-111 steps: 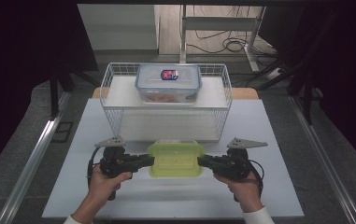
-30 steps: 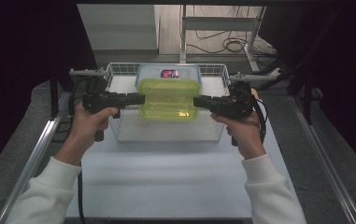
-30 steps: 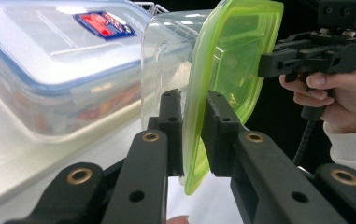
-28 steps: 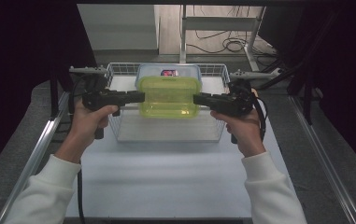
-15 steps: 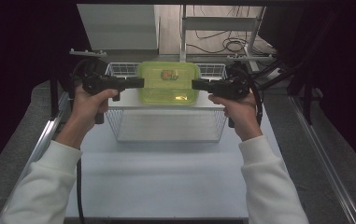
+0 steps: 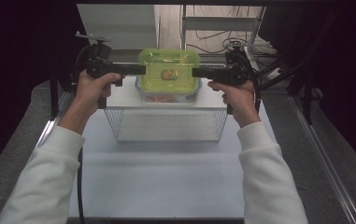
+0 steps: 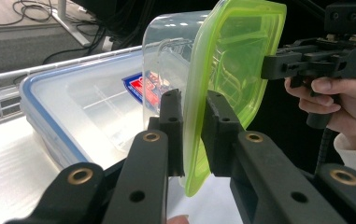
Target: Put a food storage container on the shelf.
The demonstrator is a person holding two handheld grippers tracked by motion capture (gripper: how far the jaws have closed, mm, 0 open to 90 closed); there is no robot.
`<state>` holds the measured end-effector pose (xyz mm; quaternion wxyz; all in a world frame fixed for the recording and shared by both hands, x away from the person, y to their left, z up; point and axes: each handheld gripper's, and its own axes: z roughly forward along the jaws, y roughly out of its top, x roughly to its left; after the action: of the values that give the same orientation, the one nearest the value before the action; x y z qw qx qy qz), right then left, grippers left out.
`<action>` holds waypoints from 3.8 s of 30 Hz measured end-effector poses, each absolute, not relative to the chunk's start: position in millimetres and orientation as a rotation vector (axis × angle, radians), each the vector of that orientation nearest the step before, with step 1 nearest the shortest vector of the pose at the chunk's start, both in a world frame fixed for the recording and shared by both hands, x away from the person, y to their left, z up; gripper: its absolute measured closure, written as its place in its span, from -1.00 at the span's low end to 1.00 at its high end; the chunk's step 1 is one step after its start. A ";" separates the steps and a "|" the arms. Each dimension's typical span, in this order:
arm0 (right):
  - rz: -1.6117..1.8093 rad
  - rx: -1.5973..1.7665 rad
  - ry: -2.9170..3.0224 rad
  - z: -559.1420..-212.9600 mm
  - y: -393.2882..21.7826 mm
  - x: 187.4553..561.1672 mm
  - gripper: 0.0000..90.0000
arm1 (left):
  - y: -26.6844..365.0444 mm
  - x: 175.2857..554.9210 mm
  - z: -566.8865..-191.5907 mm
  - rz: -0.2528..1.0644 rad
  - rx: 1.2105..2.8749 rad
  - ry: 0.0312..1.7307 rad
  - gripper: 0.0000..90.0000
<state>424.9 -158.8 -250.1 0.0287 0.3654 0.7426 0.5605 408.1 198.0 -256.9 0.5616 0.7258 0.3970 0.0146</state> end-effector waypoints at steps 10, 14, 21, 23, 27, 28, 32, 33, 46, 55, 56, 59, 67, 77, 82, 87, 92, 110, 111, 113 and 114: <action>1.718 1.201 2.310 -253.6 -157.3 436.9 0.74 | 196.5 415.2 -263.4 0.018 1.701 0.996 0.76; 1.734 1.216 2.306 -255.9 -157.6 439.8 0.73 | 196.7 417.0 -265.2 0.010 1.670 1.005 0.74; 1.796 1.258 2.263 -260.4 -158.5 451.0 0.71 | 193.2 424.8 -268.5 0.011 1.631 1.045 0.62; 1.801 1.265 2.258 -261.1 -158.1 452.8 0.70 | 192.9 426.4 -269.3 0.007 1.629 1.053 0.57; 1.789 1.279 2.241 -263.6 -154.4 458.8 0.61 | 191.0 433.5 -273.7 0.005 1.622 1.087 0.52; 1.778 1.292 2.240 -264.0 -153.9 460.0 0.58 | 190.5 434.7 -274.4 0.004 1.608 1.096 0.52; 1.789 1.329 2.214 -268.6 -153.4 466.8 0.48 | 189.4 438.9 -276.5 0.008 1.595 1.109 0.51; 1.789 1.329 2.214 -268.6 -153.4 466.8 0.48 | 189.4 439.3 -276.8 0.012 1.596 1.105 0.51; 1.774 1.360 2.187 -272.6 -151.0 471.4 0.22 | 189.6 439.2 -277.3 0.046 1.561 1.139 -0.08; 1.779 1.375 2.179 -272.3 -152.6 470.5 0.06 | 192.3 437.0 -276.0 0.051 1.563 1.141 -0.40; 1.803 1.374 2.174 -270.5 -155.1 469.5 0.04 | 193.2 436.4 -275.6 0.051 1.563 1.136 -0.40; 1.806 1.359 2.179 -266.9 -158.6 465.9 0.02 | 195.6 433.9 -275.0 0.050 1.571 1.128 -0.40; 1.804 1.315 2.196 -259.7 -166.6 455.1 -0.03 | 203.5 418.6 -271.7 0.046 1.602 1.074 -0.37; 1.812 1.265 2.249 -261.9 -187.1 425.5 -0.16 | 222.6 376.5 -273.9 0.063 1.599 1.005 -0.38; 1.761 1.217 2.275 -277.5 -201.6 399.1 -0.19 | 230.9 347.2 -292.8 0.058 1.632 0.979 -0.39; 1.707 1.185 2.306 -294.5 -214.1 381.8 -0.21 | 239.7 329.1 -318.4 0.067 1.673 0.984 -0.39; 1.688 1.156 2.333 -311.8 -226.4 366.6 -0.21 | 242.5 308.6 -346.3 0.058 1.698 0.966 -0.39; 1.480 1.228 2.508 -421.5 -250.3 319.3 -0.27 | 220.2 267.0 -442.6 0.003 1.899 1.015 -0.38; 1.474 1.225 2.517 -426.1 -249.4 317.7 -0.27 | 219.4 265.3 -448.3 -0.004 1.903 1.020 -0.38; 1.461 1.222 2.528 -434.2 -247.6 314.2 -0.27 | 217.9 262.5 -459.2 -0.008 1.916 1.038 -0.38; 1.452 1.220 2.534 -437.7 -246.7 312.5 -0.27 | 216.9 261.6 -464.0 -0.010 1.933 1.043 -0.38</action>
<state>312.5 -246.7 -437.7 -0.0117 0.3854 0.8005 0.4588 261.6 216.9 -464.0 0.4550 0.7837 0.4229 -0.0042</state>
